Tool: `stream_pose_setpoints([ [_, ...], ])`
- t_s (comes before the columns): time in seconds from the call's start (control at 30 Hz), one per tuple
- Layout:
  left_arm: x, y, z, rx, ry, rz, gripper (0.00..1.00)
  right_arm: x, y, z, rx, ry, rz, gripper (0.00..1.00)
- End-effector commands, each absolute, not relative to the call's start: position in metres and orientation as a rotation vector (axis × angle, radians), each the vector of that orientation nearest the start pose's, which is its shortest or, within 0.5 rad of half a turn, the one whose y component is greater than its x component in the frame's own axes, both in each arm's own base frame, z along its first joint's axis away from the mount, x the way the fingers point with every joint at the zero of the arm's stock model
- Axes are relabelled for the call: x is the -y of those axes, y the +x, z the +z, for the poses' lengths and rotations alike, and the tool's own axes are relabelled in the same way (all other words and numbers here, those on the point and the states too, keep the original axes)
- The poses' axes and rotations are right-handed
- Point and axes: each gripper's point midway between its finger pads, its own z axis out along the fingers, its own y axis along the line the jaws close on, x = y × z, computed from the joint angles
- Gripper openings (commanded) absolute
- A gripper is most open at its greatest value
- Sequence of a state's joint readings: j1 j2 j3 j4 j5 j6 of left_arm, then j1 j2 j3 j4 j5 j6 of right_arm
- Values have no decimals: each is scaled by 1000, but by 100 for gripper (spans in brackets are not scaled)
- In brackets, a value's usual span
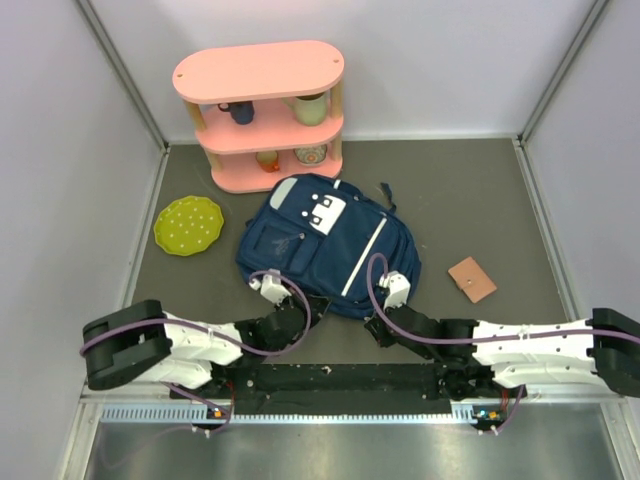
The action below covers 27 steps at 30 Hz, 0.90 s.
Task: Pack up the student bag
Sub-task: Zip the student bag at the center of the board.
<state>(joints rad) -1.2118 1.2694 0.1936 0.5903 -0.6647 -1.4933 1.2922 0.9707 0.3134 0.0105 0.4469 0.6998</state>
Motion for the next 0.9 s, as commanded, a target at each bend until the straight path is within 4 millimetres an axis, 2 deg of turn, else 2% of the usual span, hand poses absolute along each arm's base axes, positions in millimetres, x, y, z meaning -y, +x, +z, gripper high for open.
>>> stream_pose_setpoints([
  [0.0, 281, 171, 60, -2128, -295, -1038, 0, -254, 114, 53, -2200, -464, 697, 0],
  [0.1, 286, 156, 52, -2180, 4, -1055, 0, -260, 101, 54, -2187, -482, 749, 0],
  [0.17, 287, 151, 49, -2203, 99, -1082, 0, -261, 97, 57, -2177, -483, 755, 0],
  [0.23, 292, 136, 50, -2201, 256, -1159, 0, -267, 88, 61, -2163, -524, 788, 0],
  [0.3, 293, 129, 57, -2169, 375, -1248, 0, -272, 83, 66, -2151, -548, 810, 0],
  [0.33, 292, 131, 59, -2165, 382, -1264, 0, -274, 81, 67, -2142, -566, 812, 0],
  [0.4, 282, 139, 61, -2171, 350, -1251, 0, -281, 74, 72, -2128, -600, 828, 0],
  [0.43, 273, 145, 55, -2198, 294, -1213, 0, -283, 73, 72, -2126, -614, 826, 0],
  [0.47, 261, 158, 62, -2169, 214, -1196, 0, -286, 71, 74, -2123, -624, 833, 0],
  [0.53, 238, 162, 51, -2197, 60, -1176, 0, -289, 71, 74, -2137, -625, 820, 0],
  [0.57, 230, 169, 62, -2140, 5, -1194, 0, -290, 72, 73, -2139, -624, 808, 0],
  [0.6, 214, 178, 56, -2156, -110, -1158, 0, -290, 73, 72, -2144, -621, 794, 0],
  [0.63, 206, 182, 56, -2152, -150, -1138, 0, -287, 76, 66, -2159, -609, 750, 0],
  [0.67, 199, 188, 64, -2119, -175, -1116, 0, -286, 79, 65, -2161, -601, 728, 0],
  [0.7, 189, 196, 65, -2112, -198, -1057, 0, -288, 81, 67, -2158, -594, 721, 0],
  [0.73, 180, 196, 62, -2160, -226, -994, 0, -281, 82, 57, -2184, -611, 657, 0],
  [0.77, 170, 205, 69, -2124, -263, -941, 0, -279, 84, 56, -2189, -602, 637, 0],
  [0.87, 153, 215, 76, -2122, -314, -869, 0, -273, 88, 50, -2204, -591, 605, 0],
])
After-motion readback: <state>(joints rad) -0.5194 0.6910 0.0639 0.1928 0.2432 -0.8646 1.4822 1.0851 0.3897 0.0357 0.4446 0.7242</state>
